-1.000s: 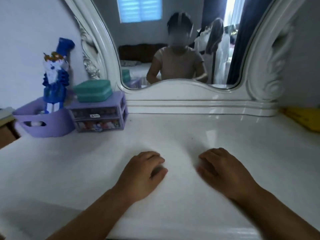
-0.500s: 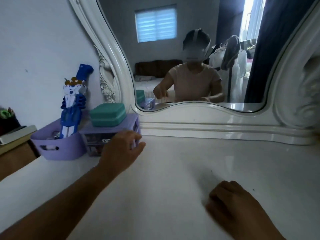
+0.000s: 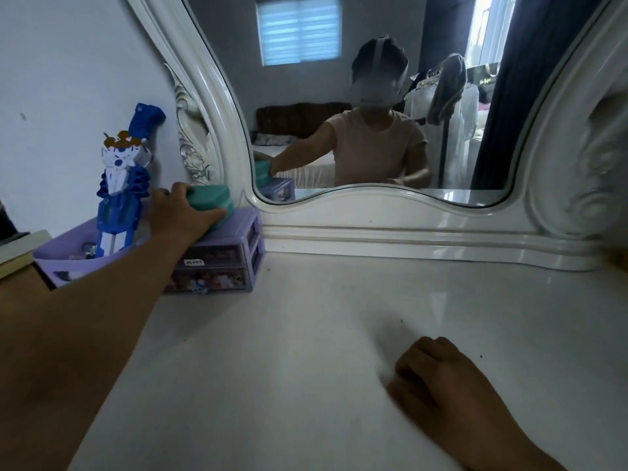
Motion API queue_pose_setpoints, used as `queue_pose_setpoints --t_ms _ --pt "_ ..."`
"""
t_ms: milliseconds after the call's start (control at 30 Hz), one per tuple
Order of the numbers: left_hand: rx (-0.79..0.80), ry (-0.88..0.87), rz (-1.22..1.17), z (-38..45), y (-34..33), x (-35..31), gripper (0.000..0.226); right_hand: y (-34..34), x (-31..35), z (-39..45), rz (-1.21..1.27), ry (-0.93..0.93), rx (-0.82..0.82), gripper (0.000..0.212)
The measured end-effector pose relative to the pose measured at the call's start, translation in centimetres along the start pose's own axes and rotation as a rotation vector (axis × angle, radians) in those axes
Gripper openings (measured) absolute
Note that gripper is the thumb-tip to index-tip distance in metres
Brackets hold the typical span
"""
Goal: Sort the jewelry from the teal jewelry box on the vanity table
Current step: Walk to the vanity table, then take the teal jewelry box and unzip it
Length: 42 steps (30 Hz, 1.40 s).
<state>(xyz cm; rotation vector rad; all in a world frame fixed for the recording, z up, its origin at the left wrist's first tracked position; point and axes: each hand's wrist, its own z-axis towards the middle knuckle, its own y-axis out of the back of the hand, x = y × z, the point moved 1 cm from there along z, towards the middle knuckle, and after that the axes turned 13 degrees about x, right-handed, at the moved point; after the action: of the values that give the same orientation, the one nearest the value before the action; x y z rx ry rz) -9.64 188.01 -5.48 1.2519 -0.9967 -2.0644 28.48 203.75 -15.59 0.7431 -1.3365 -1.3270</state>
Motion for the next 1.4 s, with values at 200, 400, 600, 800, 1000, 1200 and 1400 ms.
queue_pose_setpoints --t_ms 200,400,600,800,1000,1200,1400 --pt "-0.173 -0.280 -0.111 -5.1 -0.3 -2.7 0.070 -0.1 -0.1 -0.2 0.036 0.008 0.008 0.024" --pt "0.030 -0.625 -0.226 -15.7 -0.8 -5.9 0.076 0.2 0.2 -0.4 0.087 -0.014 -0.002 0.023" --pt "0.334 -0.734 -0.336 -24.0 -3.3 -4.8 0.067 1.2 0.1 -1.4 0.277 -0.210 -0.115 0.036" --pt "0.514 -0.731 -0.354 -27.0 -5.2 -3.8 0.071 1.1 0.0 -1.9 0.370 -0.233 -0.095 0.023" --pt "0.637 -0.570 -0.181 -27.6 -5.3 -4.6 0.098 1.3 0.7 -2.0 0.493 -0.110 -0.161 0.013" --pt "0.585 -0.577 0.135 -28.8 -4.7 -6.3 0.112 1.8 0.7 -2.0 0.630 -0.160 -0.207 0.018" --pt "0.815 -0.564 -0.106 -26.6 -5.0 -6.4 0.116 2.5 1.5 -2.4 0.751 -0.042 -0.101 0.046"
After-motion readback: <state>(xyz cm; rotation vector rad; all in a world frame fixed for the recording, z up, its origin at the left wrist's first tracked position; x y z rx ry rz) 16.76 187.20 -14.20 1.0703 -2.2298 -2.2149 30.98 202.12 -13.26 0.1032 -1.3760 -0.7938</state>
